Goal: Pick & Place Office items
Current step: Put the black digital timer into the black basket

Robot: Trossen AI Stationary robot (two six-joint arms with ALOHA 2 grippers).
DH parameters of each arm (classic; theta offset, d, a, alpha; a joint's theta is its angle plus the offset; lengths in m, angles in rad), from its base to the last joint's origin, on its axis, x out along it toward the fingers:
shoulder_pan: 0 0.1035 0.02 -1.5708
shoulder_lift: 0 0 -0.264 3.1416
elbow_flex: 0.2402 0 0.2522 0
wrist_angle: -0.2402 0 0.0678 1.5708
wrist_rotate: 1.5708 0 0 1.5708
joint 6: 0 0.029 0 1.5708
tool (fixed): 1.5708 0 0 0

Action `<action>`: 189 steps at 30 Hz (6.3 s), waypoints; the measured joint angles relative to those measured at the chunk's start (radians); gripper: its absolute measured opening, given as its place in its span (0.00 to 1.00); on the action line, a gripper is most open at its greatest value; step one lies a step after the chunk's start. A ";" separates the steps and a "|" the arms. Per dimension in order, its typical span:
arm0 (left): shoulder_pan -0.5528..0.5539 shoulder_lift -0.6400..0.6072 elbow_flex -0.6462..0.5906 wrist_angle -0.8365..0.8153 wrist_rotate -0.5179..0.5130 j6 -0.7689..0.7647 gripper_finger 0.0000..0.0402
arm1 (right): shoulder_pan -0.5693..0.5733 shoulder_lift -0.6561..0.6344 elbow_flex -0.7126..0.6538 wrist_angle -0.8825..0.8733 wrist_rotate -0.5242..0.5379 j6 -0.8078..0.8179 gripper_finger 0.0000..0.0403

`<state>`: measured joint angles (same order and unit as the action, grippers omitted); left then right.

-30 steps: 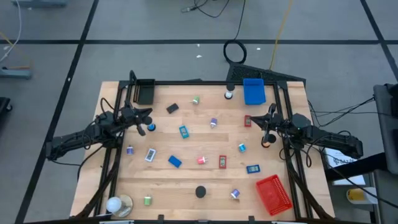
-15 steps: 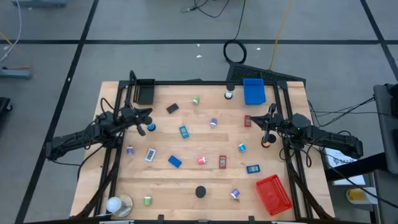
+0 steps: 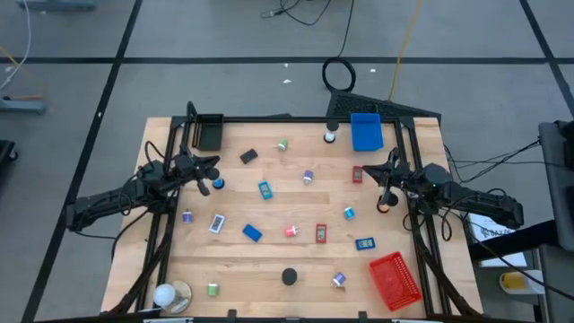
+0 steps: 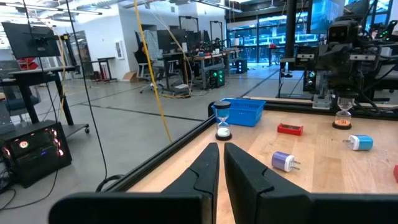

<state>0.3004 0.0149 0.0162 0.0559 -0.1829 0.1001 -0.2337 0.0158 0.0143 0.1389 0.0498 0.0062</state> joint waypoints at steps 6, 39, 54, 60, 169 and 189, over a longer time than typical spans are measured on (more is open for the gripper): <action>0.000 0.000 0.000 0.000 0.000 0.000 0.08 | 0.000 0.000 0.000 0.099 0.002 0.140 0.01; 0.000 0.000 0.000 0.000 0.000 0.000 0.08 | 0.000 0.333 0.072 0.728 0.011 -0.019 0.01; 0.000 0.000 0.000 0.000 0.000 0.000 0.08 | 0.027 0.825 0.572 0.010 0.406 0.195 0.01; 0.000 0.000 0.000 -0.001 0.000 0.000 0.08 | 0.065 0.887 0.723 -0.325 0.454 0.396 0.01; 0.161 1.313 0.731 -0.328 0.159 -0.216 0.41 | 0.105 1.166 0.340 0.784 0.390 -0.071 0.01; 0.254 1.634 0.793 -0.340 0.108 -0.175 0.66 | 0.105 1.166 0.340 0.784 0.388 -0.044 0.01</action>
<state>0.5547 1.6490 0.8097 -0.2842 -0.0751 -0.0754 -0.1287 1.1820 0.3542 0.9230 0.4382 -0.0380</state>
